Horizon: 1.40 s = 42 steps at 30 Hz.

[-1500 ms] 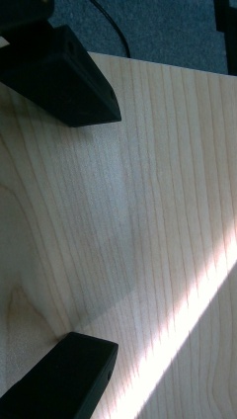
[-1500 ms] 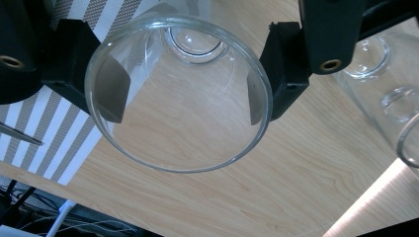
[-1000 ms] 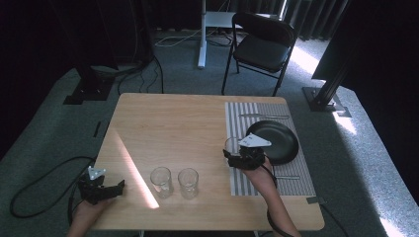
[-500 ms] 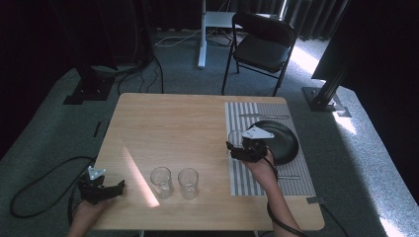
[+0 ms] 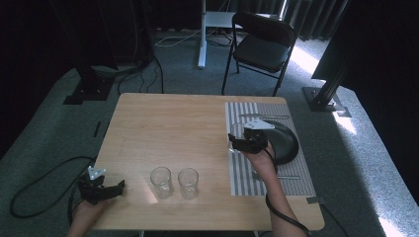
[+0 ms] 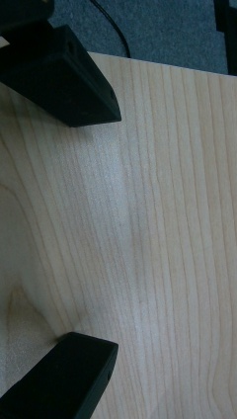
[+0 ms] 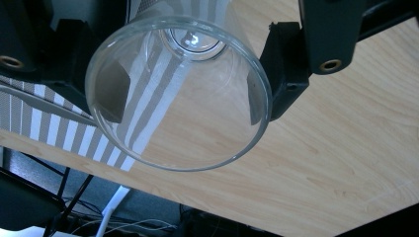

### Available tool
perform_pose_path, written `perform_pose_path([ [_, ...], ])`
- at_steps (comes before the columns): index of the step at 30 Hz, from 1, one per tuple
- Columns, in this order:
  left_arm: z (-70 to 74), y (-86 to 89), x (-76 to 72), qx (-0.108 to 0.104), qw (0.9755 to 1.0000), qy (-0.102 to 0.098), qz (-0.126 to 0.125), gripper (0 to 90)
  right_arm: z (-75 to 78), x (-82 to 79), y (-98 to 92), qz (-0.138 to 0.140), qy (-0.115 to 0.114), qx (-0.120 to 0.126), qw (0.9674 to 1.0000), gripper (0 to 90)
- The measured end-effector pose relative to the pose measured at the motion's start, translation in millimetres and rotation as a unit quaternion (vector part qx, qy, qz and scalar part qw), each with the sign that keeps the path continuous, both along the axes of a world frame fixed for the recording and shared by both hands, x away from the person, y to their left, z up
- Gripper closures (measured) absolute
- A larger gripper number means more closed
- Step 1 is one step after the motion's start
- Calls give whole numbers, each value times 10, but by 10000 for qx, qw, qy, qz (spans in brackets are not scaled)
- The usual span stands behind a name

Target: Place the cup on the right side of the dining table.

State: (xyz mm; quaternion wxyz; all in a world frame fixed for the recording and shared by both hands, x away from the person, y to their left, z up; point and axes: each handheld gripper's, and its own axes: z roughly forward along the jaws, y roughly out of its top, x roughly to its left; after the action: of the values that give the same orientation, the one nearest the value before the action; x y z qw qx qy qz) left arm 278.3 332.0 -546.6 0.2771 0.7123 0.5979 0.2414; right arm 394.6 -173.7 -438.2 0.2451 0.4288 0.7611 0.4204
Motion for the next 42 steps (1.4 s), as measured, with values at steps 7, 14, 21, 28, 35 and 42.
perform_pose_path([
  [7,0,0,0,0,10000,0,0,6,30,145,-12,-158,-1,-48,9999,287],
  [14,0,0,0,0,10000,0,1,6,57,301,-10,-346,-15,-85,9994,287],
  [21,0,0,0,-1,10000,-1,1,6,26,412,0,-442,39,-168,9989,287],
  [28,0,0,0,-1,10000,-1,1,6,-28,540,20,-572,107,-183,9981,287],
  [35,0,0,0,-1,10000,-1,1,6,-37,709,45,-667,110,-278,9973,287],
  [42,0,0,0,-1,10000,-1,0,6,-42,860,22,-833,217,-231,9960,287],
])
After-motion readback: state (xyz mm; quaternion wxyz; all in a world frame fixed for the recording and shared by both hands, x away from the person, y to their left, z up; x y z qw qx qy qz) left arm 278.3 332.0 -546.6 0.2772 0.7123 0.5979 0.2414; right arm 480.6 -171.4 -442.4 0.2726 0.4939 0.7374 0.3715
